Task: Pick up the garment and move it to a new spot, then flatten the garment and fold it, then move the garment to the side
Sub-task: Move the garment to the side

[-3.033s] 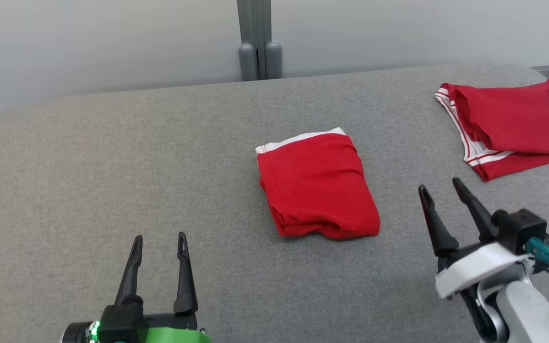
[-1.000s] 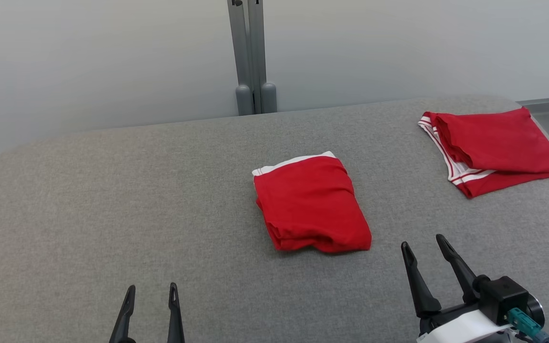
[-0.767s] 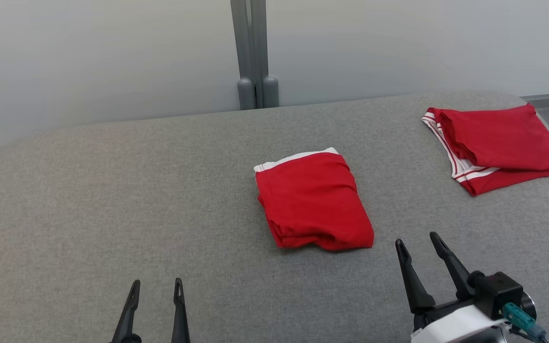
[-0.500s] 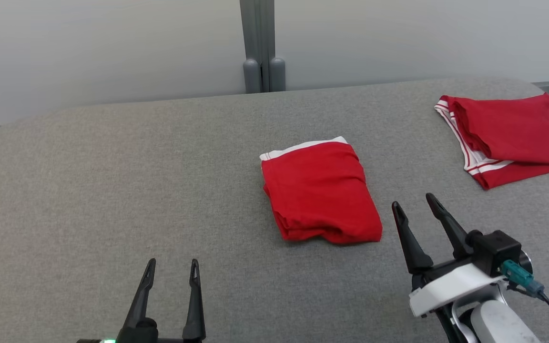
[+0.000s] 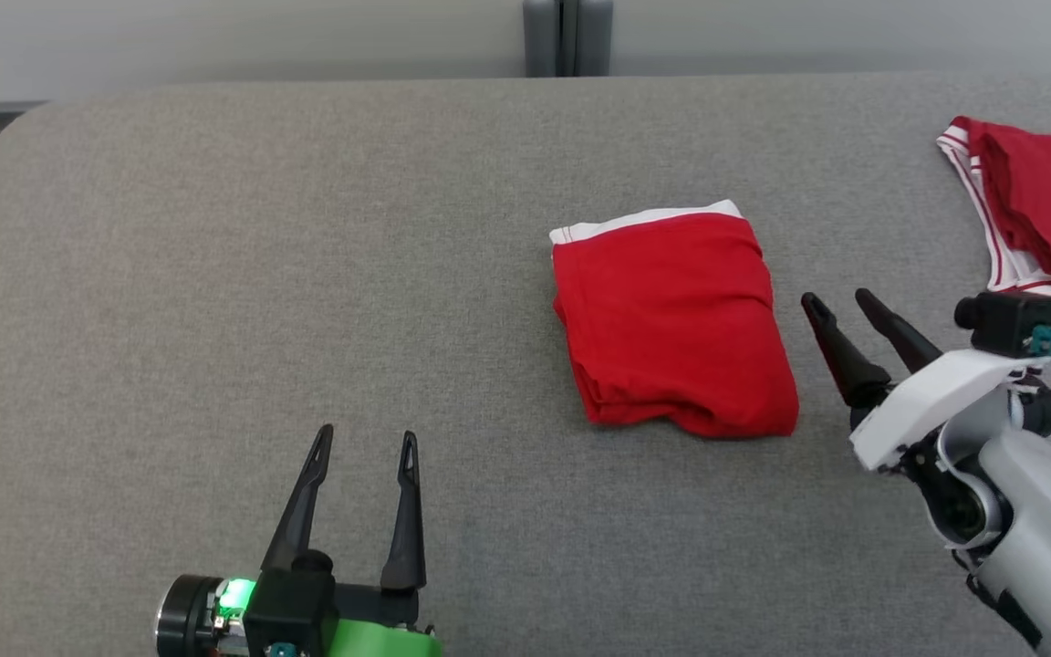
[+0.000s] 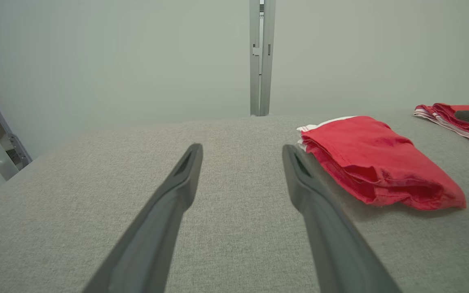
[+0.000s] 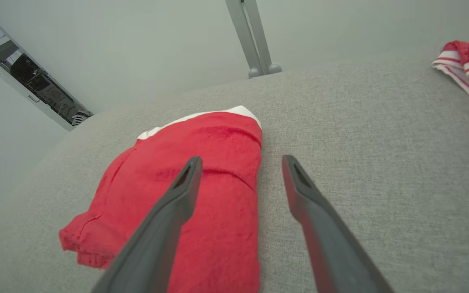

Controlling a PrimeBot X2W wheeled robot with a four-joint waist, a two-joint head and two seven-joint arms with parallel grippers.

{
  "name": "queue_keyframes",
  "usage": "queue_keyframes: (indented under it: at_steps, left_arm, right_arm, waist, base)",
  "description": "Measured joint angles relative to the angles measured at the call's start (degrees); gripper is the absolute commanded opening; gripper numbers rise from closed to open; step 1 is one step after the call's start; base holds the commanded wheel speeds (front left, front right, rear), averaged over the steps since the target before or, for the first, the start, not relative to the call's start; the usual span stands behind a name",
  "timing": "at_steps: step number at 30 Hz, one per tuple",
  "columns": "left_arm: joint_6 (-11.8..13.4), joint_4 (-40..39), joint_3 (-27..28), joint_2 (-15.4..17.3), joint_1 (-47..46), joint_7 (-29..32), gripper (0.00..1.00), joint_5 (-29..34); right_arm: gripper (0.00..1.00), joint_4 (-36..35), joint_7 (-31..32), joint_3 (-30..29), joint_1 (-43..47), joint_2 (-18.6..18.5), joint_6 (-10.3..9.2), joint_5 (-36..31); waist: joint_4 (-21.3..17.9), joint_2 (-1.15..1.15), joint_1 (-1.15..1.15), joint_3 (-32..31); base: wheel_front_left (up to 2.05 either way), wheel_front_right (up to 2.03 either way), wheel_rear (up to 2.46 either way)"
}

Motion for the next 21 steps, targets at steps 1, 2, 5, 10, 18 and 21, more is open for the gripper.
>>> queue_keyframes:
  at_steps: [1, 2, 5, 10, 18, 21]
  left_arm:
    - [0.04, -0.01, -0.24, 0.0, -0.35, 0.0, 1.0, -0.03]
    - [0.1, 0.0, -0.51, 0.0, -0.75, 0.0, 1.0, -0.15]
    - [0.29, 0.03, -1.22, 0.0, -1.87, 0.0, 1.0, -0.16]
    - [0.63, 0.18, -2.34, 0.0, -3.26, 0.0, 1.0, -0.18]
    - [1.04, 0.42, -3.2, 0.0, -4.96, 0.0, 1.0, -0.3]
    - [1.11, 0.74, -3.48, 0.0, -5.23, 0.0, 1.0, -0.32]
  right_arm:
    - [1.0, 0.25, 1.0, 0.62, -0.7, -0.86, 0.0, 2.05]
    - [1.0, 0.63, 1.9, 1.4, -1.46, -2.0, 0.0, 4.1]
    - [1.0, 1.49, 3.6, 3.05, -3.46, -4.47, -0.01, 9.16]
    - [1.0, 3.42, 4.99, 6.91, -5.8, -5.91, -0.01, 13.85]
    - [0.46, 4.45, 5.24, 12.8, -8.7, -5.91, 0.0, 18.31]
    - [0.0, 4.42, 4.1, 14.82, -9.88, -6.45, 0.0, 18.78]
  waist:
    - [0.29, 0.0, 0.0, 0.51]
    - [0.63, 0.0, 0.0, 1.14]
    - [1.57, 0.0, 0.0, 2.86]
    - [2.89, 0.0, 0.0, 5.45]
    - [4.15, 0.0, 0.0, 8.45]
    - [4.21, 0.0, 0.0, 8.96]
  base:
    - [0.0, 0.0, 0.0]
    - [0.0, 0.0, 0.0]
    - [0.0, 0.0, 0.0]
    - [0.0, 0.0, 0.0]
    - [0.0, 0.0, 0.0]
    - [0.0, 0.0, 0.0]
